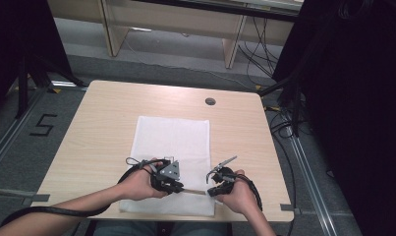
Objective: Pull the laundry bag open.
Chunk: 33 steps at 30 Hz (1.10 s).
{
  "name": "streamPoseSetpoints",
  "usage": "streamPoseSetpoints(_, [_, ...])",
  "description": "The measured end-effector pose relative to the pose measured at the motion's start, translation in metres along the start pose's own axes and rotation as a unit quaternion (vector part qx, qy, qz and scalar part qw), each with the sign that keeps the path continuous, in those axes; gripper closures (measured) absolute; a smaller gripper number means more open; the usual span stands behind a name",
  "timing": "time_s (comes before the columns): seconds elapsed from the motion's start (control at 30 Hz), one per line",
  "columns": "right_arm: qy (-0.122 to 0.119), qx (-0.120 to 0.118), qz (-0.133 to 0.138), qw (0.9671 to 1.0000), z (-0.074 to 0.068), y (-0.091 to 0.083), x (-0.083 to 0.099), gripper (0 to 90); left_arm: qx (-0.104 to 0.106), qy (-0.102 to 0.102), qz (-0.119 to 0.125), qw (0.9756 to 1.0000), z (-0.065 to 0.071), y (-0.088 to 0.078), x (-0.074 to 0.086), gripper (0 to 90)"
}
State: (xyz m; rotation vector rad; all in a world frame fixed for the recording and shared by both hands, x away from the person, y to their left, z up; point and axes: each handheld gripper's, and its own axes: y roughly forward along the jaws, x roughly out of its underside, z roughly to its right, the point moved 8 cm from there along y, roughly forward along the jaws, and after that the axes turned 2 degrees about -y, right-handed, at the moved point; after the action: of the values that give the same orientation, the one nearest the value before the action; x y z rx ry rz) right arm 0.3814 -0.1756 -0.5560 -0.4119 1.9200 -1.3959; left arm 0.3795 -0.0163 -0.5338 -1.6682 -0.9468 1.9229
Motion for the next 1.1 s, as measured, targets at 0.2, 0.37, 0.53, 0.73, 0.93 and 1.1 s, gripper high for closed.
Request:
streamPoseSetpoints(0.2, [0.0,-0.001,0.0,1.0,0.0,0.0,0.0,90.0,-0.001,0.001,-0.003,1.0,-0.001,-0.003,0.003,82.8])
streamPoseSetpoints(0.37, [0.007,0.0,-0.004,1.0,-0.001,-0.001,0.001,90.0,0.001,-0.005,0.003,1.0,0.0,-0.004,0.003,82.8])
streamPoseSetpoints(0.53, [0.005,0.002,-0.003,1.0,-0.001,-0.001,0.001,90.0,-0.003,-0.005,0.001,1.0,-0.001,-0.007,0.006,82.8])
streamPoseSetpoints(0.73, [0.007,0.0,-0.004,1.0,-0.001,-0.001,0.001,90.0,-0.003,0.009,-0.002,1.0,-0.002,-0.009,0.006,82.8])
streamPoseSetpoints(0.93, [0.007,0.0,-0.005,1.0,-0.001,-0.001,0.001,90.0,-0.002,-0.006,0.006,1.0,0.0,-0.01,0.007,82.8])
streamPoseSetpoints(1.1, [0.005,0.001,-0.003,1.0,-0.001,-0.001,0.001,90.0,-0.002,-0.005,0.004,1.0,-0.001,-0.012,0.008,82.8])
